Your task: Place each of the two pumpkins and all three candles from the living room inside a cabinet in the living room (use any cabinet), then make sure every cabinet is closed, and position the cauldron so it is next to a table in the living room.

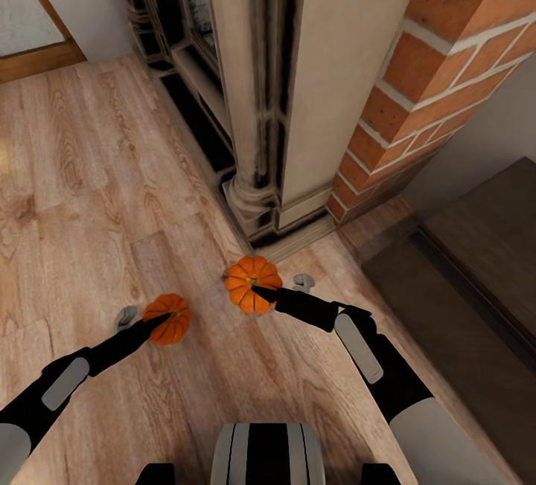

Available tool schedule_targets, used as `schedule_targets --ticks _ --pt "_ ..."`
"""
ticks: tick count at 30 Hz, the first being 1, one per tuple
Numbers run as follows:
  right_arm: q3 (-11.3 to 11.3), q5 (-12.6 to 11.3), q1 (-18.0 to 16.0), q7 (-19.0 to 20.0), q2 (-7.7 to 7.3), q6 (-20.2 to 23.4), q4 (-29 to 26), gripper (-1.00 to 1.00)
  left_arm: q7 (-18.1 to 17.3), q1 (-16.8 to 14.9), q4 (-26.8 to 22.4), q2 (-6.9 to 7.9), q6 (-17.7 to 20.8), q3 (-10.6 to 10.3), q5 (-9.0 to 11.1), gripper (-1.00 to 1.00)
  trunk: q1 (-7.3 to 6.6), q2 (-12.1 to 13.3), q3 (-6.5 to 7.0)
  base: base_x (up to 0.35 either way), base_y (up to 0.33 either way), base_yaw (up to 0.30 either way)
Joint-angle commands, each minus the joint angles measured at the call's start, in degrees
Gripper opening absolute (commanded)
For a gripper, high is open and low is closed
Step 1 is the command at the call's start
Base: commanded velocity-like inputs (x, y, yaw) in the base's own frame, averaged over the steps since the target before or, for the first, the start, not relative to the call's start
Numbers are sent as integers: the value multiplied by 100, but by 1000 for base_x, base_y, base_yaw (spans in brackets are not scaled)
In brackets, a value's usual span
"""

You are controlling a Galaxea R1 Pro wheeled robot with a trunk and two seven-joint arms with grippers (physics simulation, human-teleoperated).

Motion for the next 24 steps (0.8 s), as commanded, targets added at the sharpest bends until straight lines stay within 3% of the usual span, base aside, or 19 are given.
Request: schedule_targets --ticks 1,7,10,13,20,24 --pt "-4 -13 0 -2 -6 -2 2 -100 -41 3 -9 6 2 2 -6 -100 0 0 0 0 0 0" --pt "-13 17 2 -15 -94 -8 36 -100 -474 9 -42 44 256 43 -10 -100 10 -5 -89 0 0 0" --pt "0 36 0 -59 -106 -15 66 -100 -723 15 -138 221 590 188 -8 -100 18 -9 -155 0 0 0" --pt "7 165 0 -63 -127 -13 93 -100 -959 16 -147 293 745 235 -11 -100 26 -13 -222 0 0 0" --pt "5 353 2 -47 -216 -12 129 -100 -1090 16 -150 354 819 256 -10 -100 44 -23 -377 0 0 0" --pt "5 360 6 -46 -219 -12 130 -100 -1103 16 -132 358 826 261 -10 -100 44 -23 -377 0 0 0"
